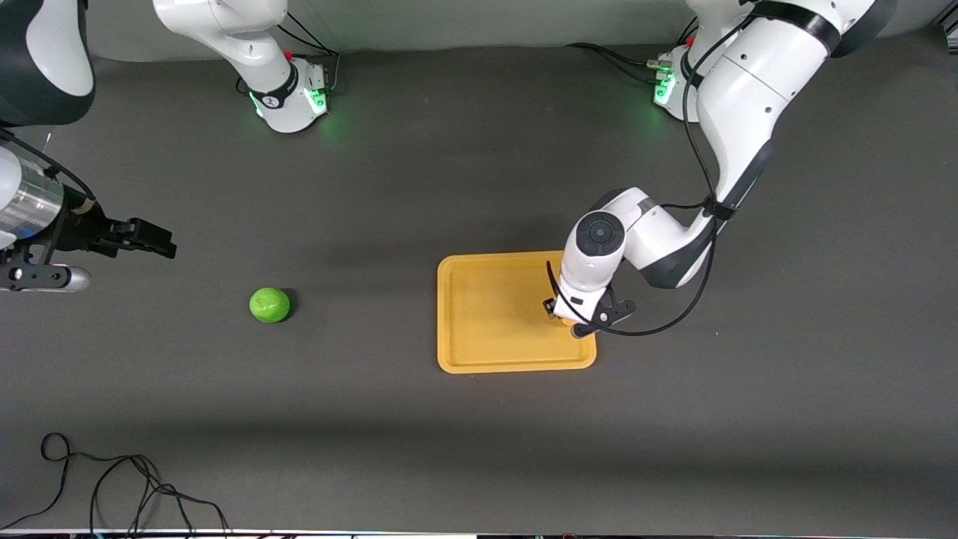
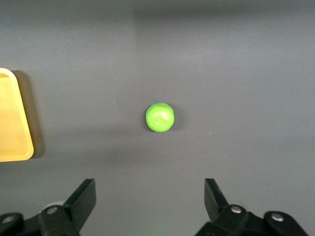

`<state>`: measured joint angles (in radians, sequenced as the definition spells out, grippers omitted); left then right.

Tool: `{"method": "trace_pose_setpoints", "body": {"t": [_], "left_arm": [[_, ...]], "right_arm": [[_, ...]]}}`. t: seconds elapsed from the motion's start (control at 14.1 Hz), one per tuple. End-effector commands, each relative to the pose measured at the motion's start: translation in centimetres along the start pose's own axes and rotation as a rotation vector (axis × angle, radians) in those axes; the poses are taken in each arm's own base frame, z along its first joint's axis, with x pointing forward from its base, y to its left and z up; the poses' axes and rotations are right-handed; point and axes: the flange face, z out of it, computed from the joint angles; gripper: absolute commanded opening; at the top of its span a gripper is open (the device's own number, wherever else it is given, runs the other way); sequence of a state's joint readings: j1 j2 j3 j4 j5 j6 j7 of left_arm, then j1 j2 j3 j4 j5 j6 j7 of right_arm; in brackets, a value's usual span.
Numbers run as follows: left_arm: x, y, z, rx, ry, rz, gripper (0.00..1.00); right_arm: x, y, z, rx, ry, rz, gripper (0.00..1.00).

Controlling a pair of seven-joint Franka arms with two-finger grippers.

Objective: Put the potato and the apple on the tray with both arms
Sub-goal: 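Lift the potato with the left gripper and carry it over the tray, then lower the potato onto the tray while the right gripper reaches the apple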

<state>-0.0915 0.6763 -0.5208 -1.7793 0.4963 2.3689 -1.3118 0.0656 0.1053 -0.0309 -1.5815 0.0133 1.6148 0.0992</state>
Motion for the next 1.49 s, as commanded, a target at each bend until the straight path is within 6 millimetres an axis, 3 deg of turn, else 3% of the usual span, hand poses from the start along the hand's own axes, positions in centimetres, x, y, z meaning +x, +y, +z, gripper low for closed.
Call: {"method": "trace_pose_setpoints", "body": {"t": [0.0,0.14,0.5,0.57,0.78,0.99,1.2,1.42], "left_arm": [[-0.6,1.4,-0.5,0.003,0.021,-0.003,0.66],[-1.3,1.8,-0.4,0.002,0.02,0.006,0.8],[-0.5,1.2,0.4,0.017,0.024,0.009,0.85],[-0.5,1.1,0.4,0.019,0.024,0.011,0.97],[-0.4,1.0,-0.1,0.041,0.028,0.011,1.0],[1.7,0.8,-4.0,0.112,0.038,-0.009,1.0],[4.7,-0.2,-8.9,0.141,-0.008,0.007,1.0],[8.8,-4.8,-15.1,0.145,-0.048,0.083,1.0]], "right_arm": [[-1.8,0.5,3.2,-0.004,0.042,-0.038,0.98],[-2.6,0.7,6.0,-0.001,0.084,-0.082,0.98],[-3.7,0.3,13.6,0.003,0.147,-0.092,0.98],[-3.8,-0.1,15.0,0.003,0.165,-0.099,0.98],[-3.4,-0.1,17.0,0.003,0.181,-0.098,0.98],[-3.5,-0.1,18.1,0.003,0.172,-0.087,0.98],[-3.8,0.0,20.6,-0.001,0.157,-0.105,0.98],[-3.1,-0.2,24.5,-0.005,0.152,-0.106,0.98]]}}
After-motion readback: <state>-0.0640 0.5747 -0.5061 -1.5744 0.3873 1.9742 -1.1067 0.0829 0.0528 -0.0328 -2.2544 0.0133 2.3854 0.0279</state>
